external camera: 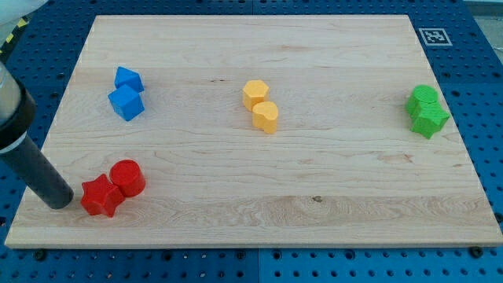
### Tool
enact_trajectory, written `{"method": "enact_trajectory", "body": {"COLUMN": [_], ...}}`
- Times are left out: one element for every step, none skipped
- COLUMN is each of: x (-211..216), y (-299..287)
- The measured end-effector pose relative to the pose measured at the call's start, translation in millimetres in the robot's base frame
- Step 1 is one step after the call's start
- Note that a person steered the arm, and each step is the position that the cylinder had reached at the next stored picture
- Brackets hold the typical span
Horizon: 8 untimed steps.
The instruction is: Push the red star along with red circle bit a right
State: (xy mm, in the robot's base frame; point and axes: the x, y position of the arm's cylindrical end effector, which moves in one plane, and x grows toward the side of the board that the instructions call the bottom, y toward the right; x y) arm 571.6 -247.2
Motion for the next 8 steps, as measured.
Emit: {"method": "enact_trajectory", "body": {"x": [2, 11, 11, 11, 12, 12, 12, 10], "y": [0, 6, 30, 53, 84, 105, 121, 149]}}
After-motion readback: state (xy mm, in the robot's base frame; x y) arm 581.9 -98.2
